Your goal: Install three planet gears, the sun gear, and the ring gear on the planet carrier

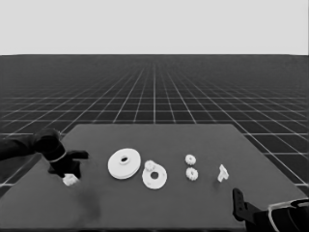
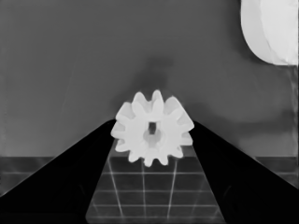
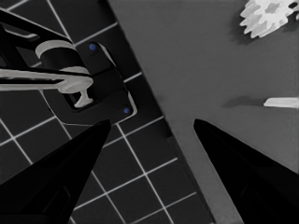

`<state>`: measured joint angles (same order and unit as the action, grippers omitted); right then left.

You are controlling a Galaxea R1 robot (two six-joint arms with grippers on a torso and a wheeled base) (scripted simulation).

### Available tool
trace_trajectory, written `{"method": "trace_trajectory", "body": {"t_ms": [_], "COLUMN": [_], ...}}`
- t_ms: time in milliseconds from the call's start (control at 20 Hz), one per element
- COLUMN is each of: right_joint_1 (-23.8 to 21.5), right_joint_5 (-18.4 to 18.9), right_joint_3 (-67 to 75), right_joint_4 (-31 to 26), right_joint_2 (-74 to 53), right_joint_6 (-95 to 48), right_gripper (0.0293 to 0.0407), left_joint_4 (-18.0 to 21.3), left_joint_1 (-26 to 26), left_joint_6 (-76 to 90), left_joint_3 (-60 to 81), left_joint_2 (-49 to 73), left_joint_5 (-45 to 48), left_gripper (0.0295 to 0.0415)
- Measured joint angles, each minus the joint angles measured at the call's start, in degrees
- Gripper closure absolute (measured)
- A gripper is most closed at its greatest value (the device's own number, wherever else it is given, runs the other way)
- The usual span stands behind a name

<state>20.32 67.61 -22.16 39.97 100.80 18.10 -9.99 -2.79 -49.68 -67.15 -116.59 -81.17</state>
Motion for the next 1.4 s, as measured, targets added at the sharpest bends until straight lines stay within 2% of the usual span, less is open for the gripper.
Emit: {"method": "trace_trajectory", "body": {"t_ms": [300, 350, 400, 450, 500, 600, 800, 850, 900, 1000, 1300, 1400], "right_joint_1": [0.0, 0.0, 0.0, 0.0, 0.0, 0.0, 0.0, 0.0, 0.0, 0.0, 0.0, 0.0], "right_joint_5": [0.0, 0.0, 0.0, 0.0, 0.0, 0.0, 0.0, 0.0, 0.0, 0.0, 0.0, 0.0], "right_joint_3": [0.0, 0.0, 0.0, 0.0, 0.0, 0.0, 0.0, 0.0, 0.0, 0.0, 0.0, 0.0], "right_joint_4": [0.0, 0.0, 0.0, 0.0, 0.0, 0.0, 0.0, 0.0, 0.0, 0.0, 0.0, 0.0], "right_joint_2": [0.0, 0.0, 0.0, 0.0, 0.0, 0.0, 0.0, 0.0, 0.0, 0.0, 0.0, 0.0], "right_joint_6": [0.0, 0.0, 0.0, 0.0, 0.0, 0.0, 0.0, 0.0, 0.0, 0.0, 0.0, 0.0], "right_gripper": [0.0315, 0.0315, 0.0315, 0.0315, 0.0315, 0.0315, 0.0315, 0.0315, 0.0315, 0.0315, 0.0315, 0.0315], "left_joint_4": [1.3, -2.0, -2.2, -1.6, -1.3, -1.0, -0.9, -5.0, -7.4, -9.5, -10.5, -10.5], "left_joint_1": [1.6, 1.9, 2.1, 2.1, 2.2, 2.2, 2.1, -1.7, -4.4, -6.6, -7.6, -7.6], "left_joint_6": [0.0, -24.4, -37.9, -41.4, -41.3, -39.7, -38.6, -37.2, -36.2, -35.0, -34.4, -34.4], "left_joint_3": [0.3, 9.4, 9.7, 3.6, -2.1, -8.9, -12.5, -14.3, -15.9, -17.6, -18.6, -18.6], "left_joint_2": [0.2, -8.0, -25.1, -36.8, -43.5, -49.2, -51.7, -52.1, -52.4, -52.8, -53.0, -53.0], "left_joint_5": [-1.1, -5.4, -8.5, -9.2, -9.1, -8.8, -8.5, -8.2, -7.7, -7.1, -6.7, -6.7], "left_gripper": [0.0398, 0.0398, 0.0398, 0.0398, 0.0398, 0.0398, 0.0398, 0.0398, 0.0398, 0.0398, 0.0398, 0.0339]}}
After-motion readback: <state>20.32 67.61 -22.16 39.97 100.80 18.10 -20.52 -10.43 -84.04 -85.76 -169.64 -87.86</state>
